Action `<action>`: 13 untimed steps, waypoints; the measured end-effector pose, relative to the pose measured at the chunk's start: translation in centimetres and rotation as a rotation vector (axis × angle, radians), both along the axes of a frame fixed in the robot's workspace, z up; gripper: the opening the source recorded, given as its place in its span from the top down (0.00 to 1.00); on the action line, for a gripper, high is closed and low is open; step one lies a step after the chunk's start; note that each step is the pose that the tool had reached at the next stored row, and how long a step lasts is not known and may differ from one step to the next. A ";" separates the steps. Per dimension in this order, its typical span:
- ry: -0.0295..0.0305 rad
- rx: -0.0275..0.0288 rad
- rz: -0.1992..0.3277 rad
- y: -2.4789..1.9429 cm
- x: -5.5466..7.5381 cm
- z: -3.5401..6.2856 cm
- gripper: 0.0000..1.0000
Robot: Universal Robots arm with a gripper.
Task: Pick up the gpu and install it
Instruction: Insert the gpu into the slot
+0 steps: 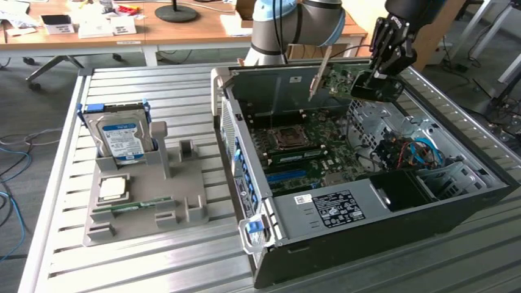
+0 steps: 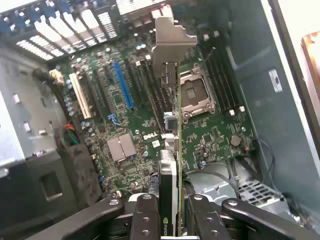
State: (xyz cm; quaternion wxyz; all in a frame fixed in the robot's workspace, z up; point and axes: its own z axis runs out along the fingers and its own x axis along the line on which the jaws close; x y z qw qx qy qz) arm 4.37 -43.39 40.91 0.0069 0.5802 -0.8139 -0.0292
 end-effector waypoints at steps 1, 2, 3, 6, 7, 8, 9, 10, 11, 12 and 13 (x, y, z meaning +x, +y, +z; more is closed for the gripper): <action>-0.0001 0.0000 0.008 0.00 0.0 0.00 0.73; 0.0000 0.0000 0.008 0.00 0.0 0.00 0.73; 0.0000 0.0000 0.008 0.00 0.0 0.00 0.73; 0.0000 0.0000 0.009 0.00 0.0 0.00 0.73; 0.0000 0.0000 0.010 0.00 0.0 0.00 0.73; 0.0000 0.0000 0.010 0.00 0.0 0.00 0.73; 0.0000 0.0000 0.011 0.00 0.0 0.00 0.73; 0.0000 0.0000 0.023 0.00 0.0 0.00 0.73; 0.0000 0.0000 0.039 0.00 0.0 0.00 0.73; 0.0000 0.0000 0.039 0.00 0.0 0.00 0.73; 0.0000 0.0000 0.039 0.00 0.0 0.00 0.73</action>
